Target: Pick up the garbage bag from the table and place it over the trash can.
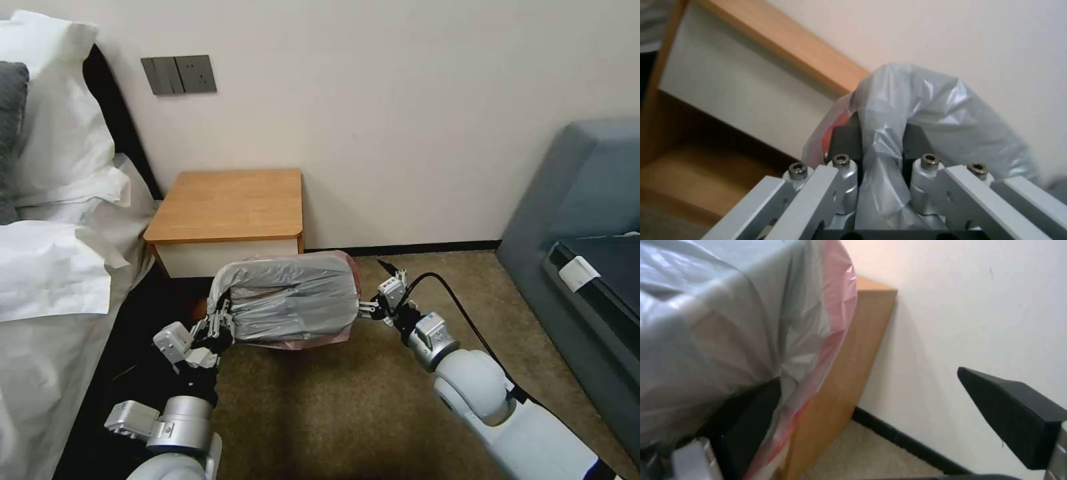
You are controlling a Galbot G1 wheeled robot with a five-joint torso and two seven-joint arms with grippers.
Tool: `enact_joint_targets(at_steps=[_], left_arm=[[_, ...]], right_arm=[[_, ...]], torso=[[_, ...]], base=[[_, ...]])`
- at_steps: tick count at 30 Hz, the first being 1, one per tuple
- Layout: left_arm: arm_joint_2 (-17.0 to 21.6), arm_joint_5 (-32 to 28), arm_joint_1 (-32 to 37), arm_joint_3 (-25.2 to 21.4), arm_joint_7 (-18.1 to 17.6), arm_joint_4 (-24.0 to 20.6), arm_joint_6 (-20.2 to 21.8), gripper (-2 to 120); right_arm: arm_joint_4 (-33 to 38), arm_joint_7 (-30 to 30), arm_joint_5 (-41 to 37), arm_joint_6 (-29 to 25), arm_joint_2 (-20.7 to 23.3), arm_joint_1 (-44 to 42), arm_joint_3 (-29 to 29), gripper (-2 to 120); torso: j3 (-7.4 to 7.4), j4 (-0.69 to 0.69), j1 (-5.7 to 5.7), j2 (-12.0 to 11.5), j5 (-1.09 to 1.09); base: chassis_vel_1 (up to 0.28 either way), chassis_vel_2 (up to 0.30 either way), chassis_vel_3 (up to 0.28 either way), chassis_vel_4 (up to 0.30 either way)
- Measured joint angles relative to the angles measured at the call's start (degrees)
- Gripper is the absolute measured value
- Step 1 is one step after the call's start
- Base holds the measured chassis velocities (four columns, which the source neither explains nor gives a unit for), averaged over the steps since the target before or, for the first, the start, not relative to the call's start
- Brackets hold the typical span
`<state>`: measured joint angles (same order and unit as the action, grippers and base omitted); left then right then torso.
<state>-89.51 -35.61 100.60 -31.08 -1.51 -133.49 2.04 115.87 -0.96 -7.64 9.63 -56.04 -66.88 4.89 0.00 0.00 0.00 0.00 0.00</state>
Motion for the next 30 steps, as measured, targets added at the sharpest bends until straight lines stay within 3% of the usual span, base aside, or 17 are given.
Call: enact_joint_targets(at_steps=[8,22,30], left_arm=[[0.2,1.8,-0.8,-0.6,-1.3,3.1,-0.7,11],[0.5,0.9,-1.5,-0.8,-2.0,3.9,-0.7,11],[0.5,0.8,-1.5,-0.8,-2.0,3.9,-1.0,11]], right_arm=[[5.3,0.6,3.4,-0.2,1.3,-4.3,3.2,100],[10.4,3.5,2.6,-0.7,2.8,-11.7,9.0,100],[10.9,2.7,-4.5,1.5,2.0,-12.4,10.3,100]], torso=[[0.0,0.0,0.0,0.0,0.0],[0.0,-0.01,0.0,0.0,0.0],[0.0,0.0,0.0,0.0,0.0]], base=[[0.0,0.0,0.0,0.0],[0.0,0.0,0.0,0.0],[0.0,0.0,0.0,0.0]])
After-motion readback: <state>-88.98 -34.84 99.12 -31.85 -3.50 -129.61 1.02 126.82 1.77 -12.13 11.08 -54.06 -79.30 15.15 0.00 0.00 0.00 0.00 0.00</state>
